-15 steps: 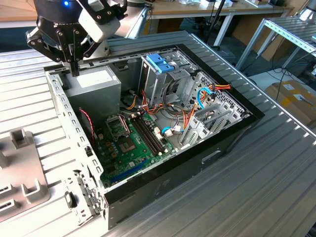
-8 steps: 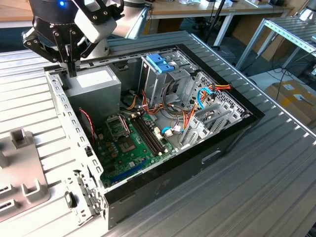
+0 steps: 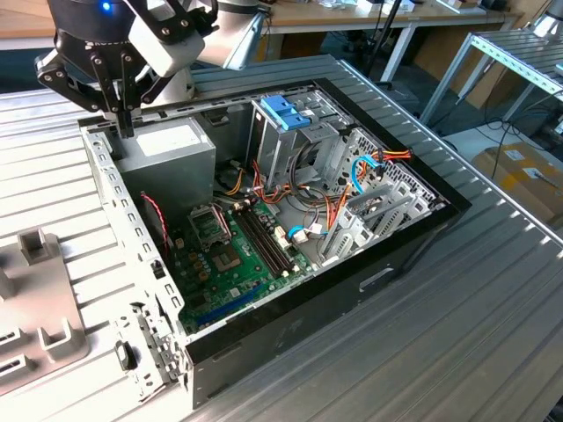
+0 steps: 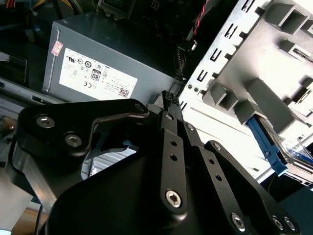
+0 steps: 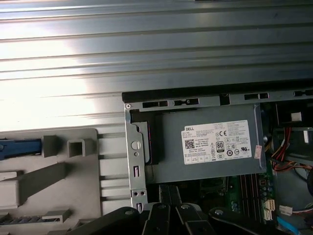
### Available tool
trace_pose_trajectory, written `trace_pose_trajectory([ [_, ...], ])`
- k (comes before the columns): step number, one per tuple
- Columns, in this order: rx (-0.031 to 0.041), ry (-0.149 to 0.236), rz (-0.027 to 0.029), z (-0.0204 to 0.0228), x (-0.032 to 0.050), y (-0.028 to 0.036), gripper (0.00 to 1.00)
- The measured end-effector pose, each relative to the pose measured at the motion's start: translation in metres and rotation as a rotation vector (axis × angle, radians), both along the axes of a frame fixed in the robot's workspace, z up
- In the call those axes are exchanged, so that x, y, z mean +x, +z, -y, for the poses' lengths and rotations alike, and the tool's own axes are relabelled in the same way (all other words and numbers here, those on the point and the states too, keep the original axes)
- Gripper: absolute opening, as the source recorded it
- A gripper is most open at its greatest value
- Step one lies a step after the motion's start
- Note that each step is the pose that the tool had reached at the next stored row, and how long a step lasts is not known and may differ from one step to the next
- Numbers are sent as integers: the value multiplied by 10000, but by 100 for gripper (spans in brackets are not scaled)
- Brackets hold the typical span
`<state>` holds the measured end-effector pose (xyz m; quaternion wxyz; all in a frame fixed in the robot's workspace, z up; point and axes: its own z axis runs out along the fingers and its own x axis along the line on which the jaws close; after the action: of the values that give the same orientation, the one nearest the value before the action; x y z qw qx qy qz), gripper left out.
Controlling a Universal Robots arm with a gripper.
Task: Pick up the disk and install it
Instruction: 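Reach for the disk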
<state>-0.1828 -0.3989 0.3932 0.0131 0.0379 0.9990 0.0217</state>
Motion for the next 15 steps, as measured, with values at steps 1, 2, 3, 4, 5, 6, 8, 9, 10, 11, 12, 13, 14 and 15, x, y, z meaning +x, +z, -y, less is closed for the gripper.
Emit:
trace_pose_trajectory([
  [1,0,-1,0,0,-4,0,11],
  [2,0,0,0,0,-6,0,11],
  [3,0,1,0,0,-11,0,11],
  [4,0,0,0,0,-15,0,11],
  [5,0,1,0,0,-25,0,11],
  [6,0,1,0,0,-28,0,11],
  [8,0,1,0,0,-37,0,11],
  [9,0,1,0,0,-41,0,11],
  [10,0,1,0,0,-44,0,11],
  [11,0,1,0,0,-48,0,11],
  [12,0,1,0,0,-51,0,11],
  [13,0,1,0,0,-55,0,11],
  [14,0,1,0,0,-61,0,11],
  [15,1,1,0,0,-64,0,11],
])
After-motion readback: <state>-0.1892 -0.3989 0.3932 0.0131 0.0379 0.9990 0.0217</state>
